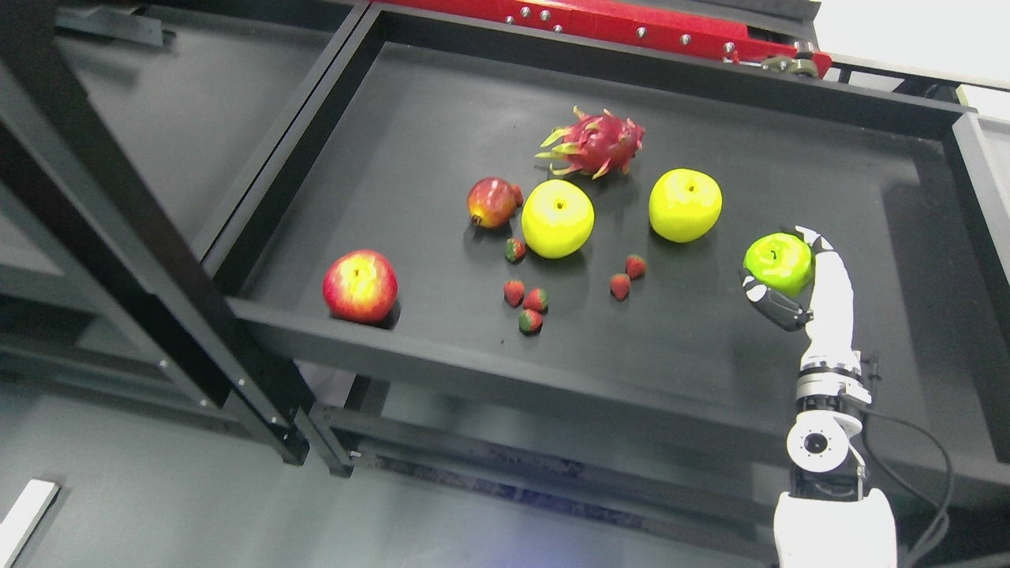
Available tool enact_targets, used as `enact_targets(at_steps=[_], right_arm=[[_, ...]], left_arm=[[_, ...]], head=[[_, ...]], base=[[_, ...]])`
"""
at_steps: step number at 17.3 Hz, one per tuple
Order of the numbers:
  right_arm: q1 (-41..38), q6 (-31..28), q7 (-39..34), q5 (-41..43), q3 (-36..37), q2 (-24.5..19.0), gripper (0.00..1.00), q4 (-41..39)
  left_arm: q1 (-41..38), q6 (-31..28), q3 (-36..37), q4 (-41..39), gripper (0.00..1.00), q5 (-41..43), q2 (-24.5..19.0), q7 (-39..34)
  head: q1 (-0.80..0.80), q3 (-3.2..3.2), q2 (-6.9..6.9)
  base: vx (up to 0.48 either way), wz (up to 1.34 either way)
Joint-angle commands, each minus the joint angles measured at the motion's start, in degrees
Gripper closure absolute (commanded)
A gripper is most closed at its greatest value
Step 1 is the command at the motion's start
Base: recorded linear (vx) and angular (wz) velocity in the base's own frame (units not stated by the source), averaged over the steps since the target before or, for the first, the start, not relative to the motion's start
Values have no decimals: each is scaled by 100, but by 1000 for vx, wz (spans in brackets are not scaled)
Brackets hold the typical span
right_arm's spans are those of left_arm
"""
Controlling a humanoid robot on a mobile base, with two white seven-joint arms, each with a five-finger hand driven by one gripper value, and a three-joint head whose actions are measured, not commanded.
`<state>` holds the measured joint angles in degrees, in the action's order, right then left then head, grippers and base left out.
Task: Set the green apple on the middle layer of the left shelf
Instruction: 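Lower the green apple onto the shelf's middle layer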
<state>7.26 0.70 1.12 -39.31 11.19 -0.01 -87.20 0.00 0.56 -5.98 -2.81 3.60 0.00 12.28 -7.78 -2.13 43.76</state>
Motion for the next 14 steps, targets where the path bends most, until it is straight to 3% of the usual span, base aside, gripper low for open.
enact_targets(at_steps=[1,11,12,13,14], right_arm=[[74,44,-7,-15,-214,101,100,318],[-207,18,19,72,-161,101,99,274],[-216,18,28,168,-187,101,74,274],[-208,62,-50,396,-257,101,7,274],[-295,132,-60,615,-449,101,0,265]], left_arm=[[-53,-3,0,0,0,0,-100,-7],[-53,-3,0,0,0,0,-100,-7],[-53,-3,0,0,0,0,-100,-7],[-53,5,0,0,0,0,-100,2],[-53,-3,0,0,0,0,-100,2]], head=[[0,0,0],[0,0,0],[0,0,0],[0,0,0],[0,0,0]], base=[[271,-60],[166,-76],[80,-80],[63,-46],[63,-46]])
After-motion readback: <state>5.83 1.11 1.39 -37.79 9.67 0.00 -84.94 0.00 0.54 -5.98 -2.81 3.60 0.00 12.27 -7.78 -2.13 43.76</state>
